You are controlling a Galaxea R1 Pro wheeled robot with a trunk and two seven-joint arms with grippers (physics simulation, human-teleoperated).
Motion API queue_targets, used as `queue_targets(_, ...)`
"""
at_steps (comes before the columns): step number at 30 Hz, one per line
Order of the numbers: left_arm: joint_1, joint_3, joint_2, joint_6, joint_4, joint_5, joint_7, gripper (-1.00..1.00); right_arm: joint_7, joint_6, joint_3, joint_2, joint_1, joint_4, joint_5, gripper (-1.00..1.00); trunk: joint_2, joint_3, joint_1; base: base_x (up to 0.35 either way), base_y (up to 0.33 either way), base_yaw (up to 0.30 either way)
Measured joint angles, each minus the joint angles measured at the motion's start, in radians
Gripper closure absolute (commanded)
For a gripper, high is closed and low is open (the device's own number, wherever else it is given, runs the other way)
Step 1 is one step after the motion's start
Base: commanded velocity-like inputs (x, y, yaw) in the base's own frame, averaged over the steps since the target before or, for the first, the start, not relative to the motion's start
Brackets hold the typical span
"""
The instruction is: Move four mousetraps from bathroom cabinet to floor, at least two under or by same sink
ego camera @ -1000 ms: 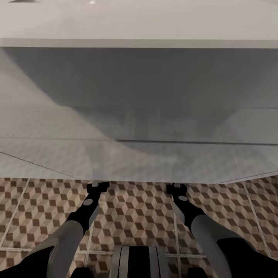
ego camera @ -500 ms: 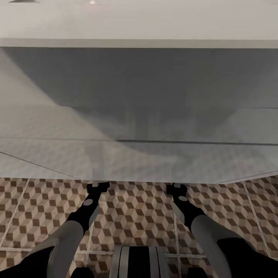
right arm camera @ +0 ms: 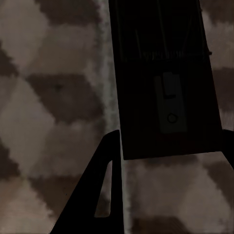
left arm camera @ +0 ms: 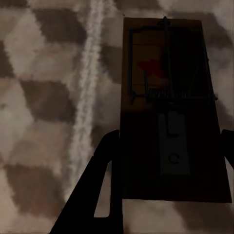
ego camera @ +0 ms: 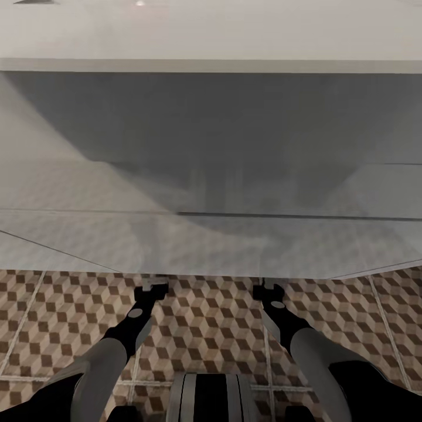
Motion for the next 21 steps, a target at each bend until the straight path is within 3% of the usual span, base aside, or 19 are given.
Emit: queue_targets(21, 0.0, 0.001, 0.003, 0.003, 0.026, 0.001, -0.001, 1.0, 0.012, 0.003, 0.0, -0.002, 0.0, 0.015, -0.001, 1.0, 0.0, 0.0, 0.0, 0.0, 0.0, 0.0)
